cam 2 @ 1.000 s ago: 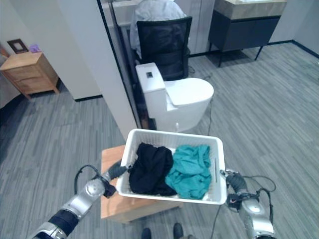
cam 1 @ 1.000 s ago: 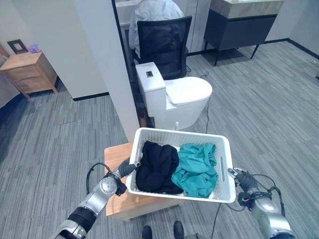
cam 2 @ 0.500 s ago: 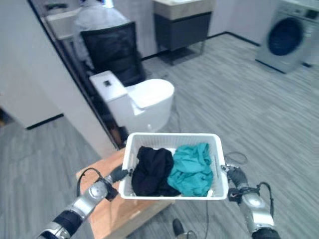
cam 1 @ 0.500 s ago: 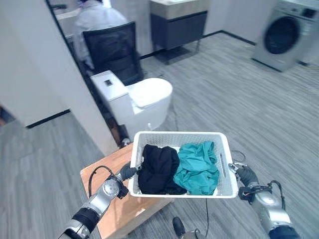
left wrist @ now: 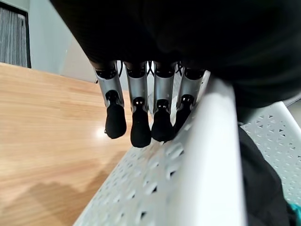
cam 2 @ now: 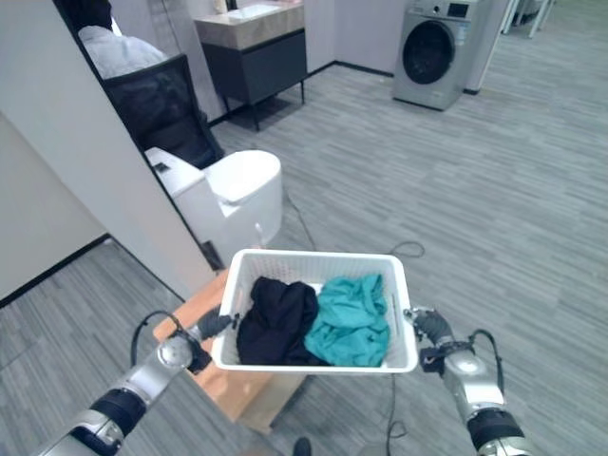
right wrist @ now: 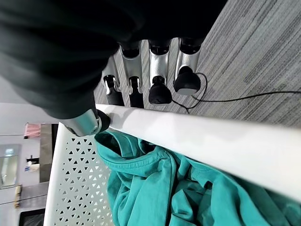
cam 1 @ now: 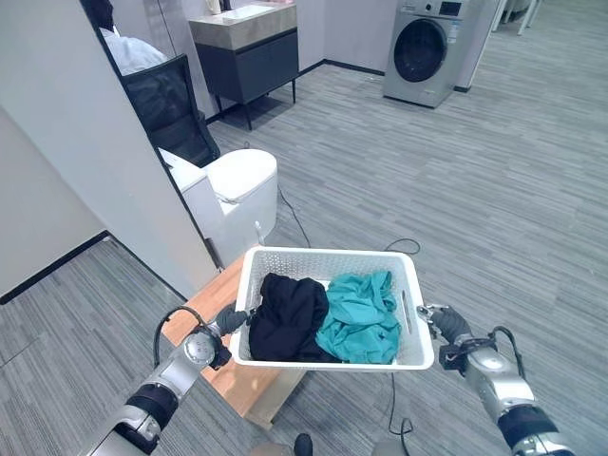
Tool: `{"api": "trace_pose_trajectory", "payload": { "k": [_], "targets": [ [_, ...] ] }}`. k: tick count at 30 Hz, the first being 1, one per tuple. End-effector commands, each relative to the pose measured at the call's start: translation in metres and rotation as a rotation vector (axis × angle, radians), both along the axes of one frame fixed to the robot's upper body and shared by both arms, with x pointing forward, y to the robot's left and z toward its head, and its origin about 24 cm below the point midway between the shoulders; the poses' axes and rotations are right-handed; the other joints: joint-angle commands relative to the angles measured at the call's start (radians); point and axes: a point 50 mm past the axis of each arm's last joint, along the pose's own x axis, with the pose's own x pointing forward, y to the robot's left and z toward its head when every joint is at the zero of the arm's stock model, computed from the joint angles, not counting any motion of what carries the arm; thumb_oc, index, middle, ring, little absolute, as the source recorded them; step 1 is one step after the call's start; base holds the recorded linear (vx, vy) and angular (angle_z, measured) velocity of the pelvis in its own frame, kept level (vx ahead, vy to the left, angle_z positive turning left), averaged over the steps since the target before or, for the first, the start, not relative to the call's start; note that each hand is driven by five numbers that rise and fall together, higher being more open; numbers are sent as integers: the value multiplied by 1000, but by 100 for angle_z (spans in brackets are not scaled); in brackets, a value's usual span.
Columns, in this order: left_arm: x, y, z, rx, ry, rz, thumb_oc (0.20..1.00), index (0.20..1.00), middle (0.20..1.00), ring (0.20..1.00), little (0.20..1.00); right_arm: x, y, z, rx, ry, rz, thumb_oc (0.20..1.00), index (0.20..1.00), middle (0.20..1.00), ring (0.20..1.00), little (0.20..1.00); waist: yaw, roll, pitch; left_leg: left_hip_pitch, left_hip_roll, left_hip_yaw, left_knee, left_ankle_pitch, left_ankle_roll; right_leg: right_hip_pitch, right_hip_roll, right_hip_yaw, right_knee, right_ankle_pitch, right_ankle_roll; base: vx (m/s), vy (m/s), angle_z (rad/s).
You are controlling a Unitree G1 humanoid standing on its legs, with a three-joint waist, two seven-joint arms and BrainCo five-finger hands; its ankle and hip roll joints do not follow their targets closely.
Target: Grab the laundry basket,head to the washer,open it,put in the laundry and shut it.
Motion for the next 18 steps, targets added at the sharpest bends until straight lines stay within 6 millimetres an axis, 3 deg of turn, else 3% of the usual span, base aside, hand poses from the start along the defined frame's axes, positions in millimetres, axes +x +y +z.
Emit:
{"api": "trace_pose_trajectory", "payload": {
  "k": [1,4,6,12,18],
  "targets": [
    [19,-38,34,-170,-187,-112,200,200,200,200,200,20,-3,37,-7,-183,43,200,200,200,200,200,-11,-15,-141,-9,2,-28,12,-92,-36,14,50,-21,-75,124,-27,-144,-89,-57],
    [14,-31,30,-168,-178,-90,200,200,200,200,200,14,-3,37,-17,-187,56,200,200,200,200,200,4,-39,-154,-33,10,21,-26,-54,-53,30,52,-65,-178,79,-22,-229,-161,-44],
    [13,-30,27,-162,-165,-87,200,200,200,200,200,3,-11,38,-34,-191,38,200,200,200,200,200,-9,-40,-151,-38,32,23,-47,-24,-73,35,73,-86,-204,45,-38,-132,-150,-88],
    [14,-35,30,-181,-169,-100,200,200,200,200,200,-8,-27,44,-55,-217,-8,200,200,200,200,200,-47,-30,-132,-56,71,13,-65,26,-102,41,122,-105,-224,36,-64,-117,-129,10],
    [17,-41,35,-206,-189,-105,200,200,200,200,200,-8,-28,45,-64,-220,-3,200,200,200,200,200,-59,-18,-98,-88,125,13,-57,77,-135,47,182,-83,-260,31,-100,-155,-169,3]
  ]
}}
